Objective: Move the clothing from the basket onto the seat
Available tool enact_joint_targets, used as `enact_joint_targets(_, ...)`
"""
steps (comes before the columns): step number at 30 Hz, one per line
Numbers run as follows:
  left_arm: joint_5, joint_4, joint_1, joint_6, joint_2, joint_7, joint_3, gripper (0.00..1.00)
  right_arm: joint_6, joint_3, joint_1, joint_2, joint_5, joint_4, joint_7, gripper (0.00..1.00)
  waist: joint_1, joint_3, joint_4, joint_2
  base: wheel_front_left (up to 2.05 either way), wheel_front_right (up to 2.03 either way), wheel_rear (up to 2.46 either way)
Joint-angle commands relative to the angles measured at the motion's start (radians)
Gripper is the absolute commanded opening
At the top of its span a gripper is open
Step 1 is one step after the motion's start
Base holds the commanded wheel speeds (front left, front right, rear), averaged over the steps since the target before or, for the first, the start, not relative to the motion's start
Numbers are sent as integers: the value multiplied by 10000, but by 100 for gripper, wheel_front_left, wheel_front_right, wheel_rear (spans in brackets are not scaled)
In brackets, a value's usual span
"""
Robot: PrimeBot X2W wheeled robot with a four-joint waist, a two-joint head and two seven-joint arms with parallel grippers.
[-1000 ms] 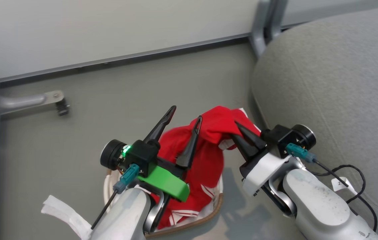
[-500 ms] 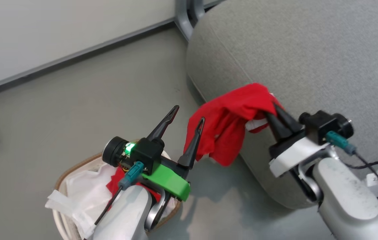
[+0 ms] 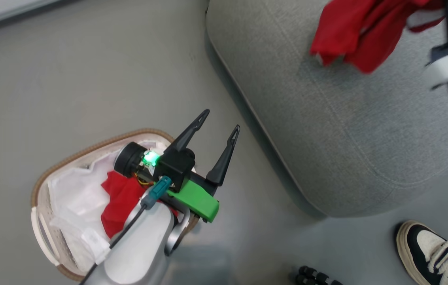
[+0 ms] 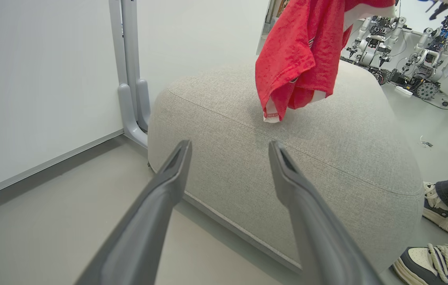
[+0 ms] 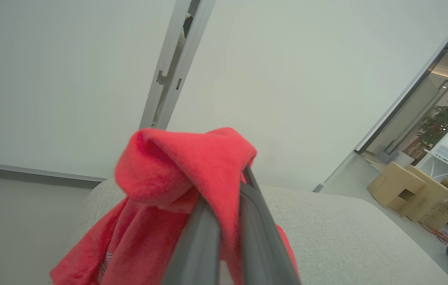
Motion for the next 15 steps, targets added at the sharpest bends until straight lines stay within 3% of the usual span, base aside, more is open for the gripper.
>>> enact_joint_targets(1,120,12,-298,-45,202,10,-16,100,-12,-331,-409,-31,-176,271,-47,0,0,1094,441,-1,0,0,0)
enact_joint_targets(6,155,21,-711,-56,306,9,-77,100,-14,-1530,-1481,-326,-848,1385,-47,0,0,1843,837,-1,0,0,0)
enact_joint_targets(15,35,53,-1041,-36,196,9,-131,100,-14,-3484,-1220,162,-2107,2784,-45,0,0,2432,1449,-1,0,0,0)
